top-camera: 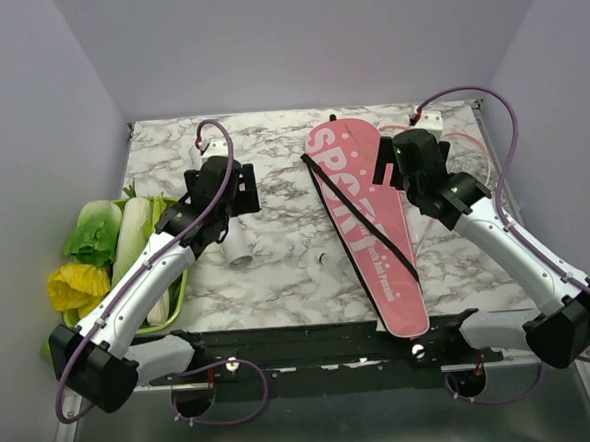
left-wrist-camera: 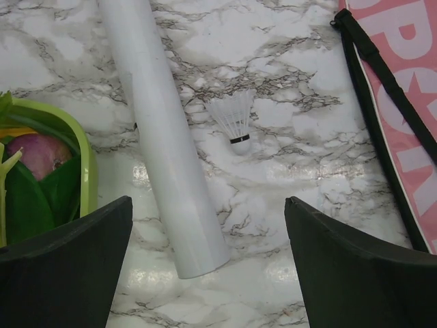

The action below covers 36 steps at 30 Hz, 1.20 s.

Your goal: Pack up the badminton gear

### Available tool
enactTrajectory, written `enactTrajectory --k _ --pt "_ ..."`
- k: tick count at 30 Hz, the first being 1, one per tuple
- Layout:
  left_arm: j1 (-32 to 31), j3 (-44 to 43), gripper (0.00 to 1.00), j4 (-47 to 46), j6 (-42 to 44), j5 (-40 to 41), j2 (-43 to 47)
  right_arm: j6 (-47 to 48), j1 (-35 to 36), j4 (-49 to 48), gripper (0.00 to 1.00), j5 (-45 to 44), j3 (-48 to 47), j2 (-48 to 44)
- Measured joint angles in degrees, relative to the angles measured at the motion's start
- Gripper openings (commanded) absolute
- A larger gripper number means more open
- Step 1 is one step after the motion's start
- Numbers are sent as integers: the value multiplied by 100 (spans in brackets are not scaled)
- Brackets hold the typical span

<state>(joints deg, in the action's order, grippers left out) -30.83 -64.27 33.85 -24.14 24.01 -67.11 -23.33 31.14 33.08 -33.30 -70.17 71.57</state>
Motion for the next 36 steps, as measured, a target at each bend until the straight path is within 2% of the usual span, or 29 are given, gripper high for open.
enactTrajectory --k 4,8,13,18,25,33,36 --pt "149 -74 99 -15 -81 -9 -160 129 0 -35 100 59 2 0" --pt "686 -485 99 -103 -208 -181 -837 234 0 -66 100 337 149 -68" --pt "1403 -1449 99 -109 -317 -398 -2229 280 0 -170 100 940 772 -474" --pt "1620 -2671 99 17 -310 -402 -3510 286 0 -289 100 1373 1104 -776" --pt "1904 -4223 99 330 -326 -402 -4854 291 0 -391 100 1764 1309 -861" --pt "2267 -5090 99 643 -361 -446 -5694 297 0 -398 100 2076 1493 -870" --pt "2369 -5141 99 634 -356 -553 -5810 280 0 -428 100 2197 1506 -855"
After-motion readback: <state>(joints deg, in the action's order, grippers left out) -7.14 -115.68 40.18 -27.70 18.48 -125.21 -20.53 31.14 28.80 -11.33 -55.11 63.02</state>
